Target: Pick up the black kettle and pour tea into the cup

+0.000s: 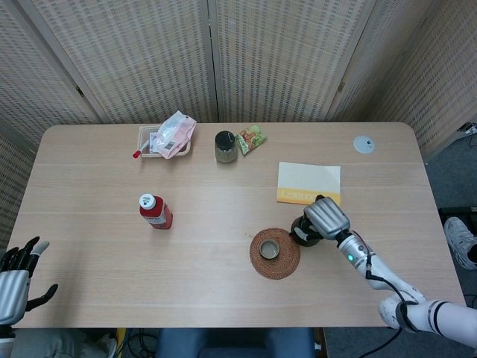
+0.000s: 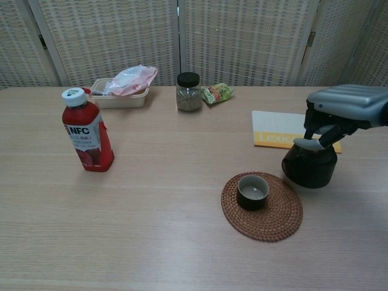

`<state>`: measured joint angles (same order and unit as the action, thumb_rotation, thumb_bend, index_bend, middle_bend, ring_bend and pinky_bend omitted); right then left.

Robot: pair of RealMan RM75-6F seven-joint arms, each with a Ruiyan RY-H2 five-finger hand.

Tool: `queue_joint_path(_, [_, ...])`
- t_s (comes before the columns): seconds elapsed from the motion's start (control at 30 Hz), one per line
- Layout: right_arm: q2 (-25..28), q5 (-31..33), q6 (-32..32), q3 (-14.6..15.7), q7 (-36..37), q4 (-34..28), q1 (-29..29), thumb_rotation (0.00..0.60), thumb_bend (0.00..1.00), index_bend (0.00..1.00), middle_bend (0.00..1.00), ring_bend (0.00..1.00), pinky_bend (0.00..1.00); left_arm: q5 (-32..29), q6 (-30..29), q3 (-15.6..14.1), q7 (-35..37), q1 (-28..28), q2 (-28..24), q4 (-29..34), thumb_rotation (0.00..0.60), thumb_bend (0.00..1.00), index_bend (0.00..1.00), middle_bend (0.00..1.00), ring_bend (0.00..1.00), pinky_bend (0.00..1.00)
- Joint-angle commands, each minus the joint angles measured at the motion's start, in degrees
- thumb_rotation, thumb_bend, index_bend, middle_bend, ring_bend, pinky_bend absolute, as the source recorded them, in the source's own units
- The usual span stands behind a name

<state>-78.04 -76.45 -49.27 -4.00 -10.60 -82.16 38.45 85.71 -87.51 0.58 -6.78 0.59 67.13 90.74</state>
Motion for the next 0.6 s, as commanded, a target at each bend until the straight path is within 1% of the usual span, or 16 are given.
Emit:
queue_joint_path(0.03, [0.2,-0.4,0.0,0.2,0.2,-0.3,0.0,0.321,0.47,0.98,0.99,0.86,0.4,0.0,-0.1,0.0,0.1,0.0,0.1,-0.1,0.6,0.22,0.14,0.06,0.16,0.09])
queue_joint_path(0.13, [0.5,-0.9,0.0,0.3,0.4,-0.8,0.1,0.324,0.5,0.98,0.99,0.86,0.41,0.0,-0.1,0.0,0.2,-0.1,0.1,-0.2,0.6,0.22,0.14,0.06,0.16,0.09])
queue_joint_path(0.2, [0.6,-1.3,-0.1,0.4,0.4,-1.0,0.3,0.344,0.51,0.98,0.99,0.86,0.42,0.0,-0.2,0.0,0.2,-0.1,0.1,-0.3,0.6,0.22,0.14,0.06,0.16,0.09])
queue_joint_path(0.3, [0.8,-1.3,0.4,0.5,0.6,-1.6,0.5,0.357,0.52,0.98,0.98,0.86,0.42,0.1,-0.3,0.0,0.3,-0.2,0.2,-0.4,0.6,0.22,0.14,0.06,0.16,0.09])
queue_joint_path(0.43, [0.9,-1.4,1.1,0.5,0.6,-2.3,1.0,0.383,0.52,0.98,0.98,0.86,0.46,0.0,-0.3,0.0,0.4,-0.3,0.2,-0.5,0.6,0.22,0.14,0.06,0.16,0.09])
queue_joint_path(0.53, [0.9,-1.4,1.3,0.4,0.3,-2.6,1.4,0.387,0.52,0.98,0.98,0.86,0.46,0.0,-0.5,0.0,0.5,-0.4,0.2,-0.6,0.6,0.22,0.14,0.06,0.16,0.09])
queue_joint_path(0.6, [0.8,-1.3,1.5,0.3,0.2,-2.8,1.6,0.401,0.53,0.98,0.98,0.86,0.46,-0.1,-0.6,0.0,0.6,-0.5,0.2,-0.7,0.6,0.22,0.14,0.06,0.16,0.09])
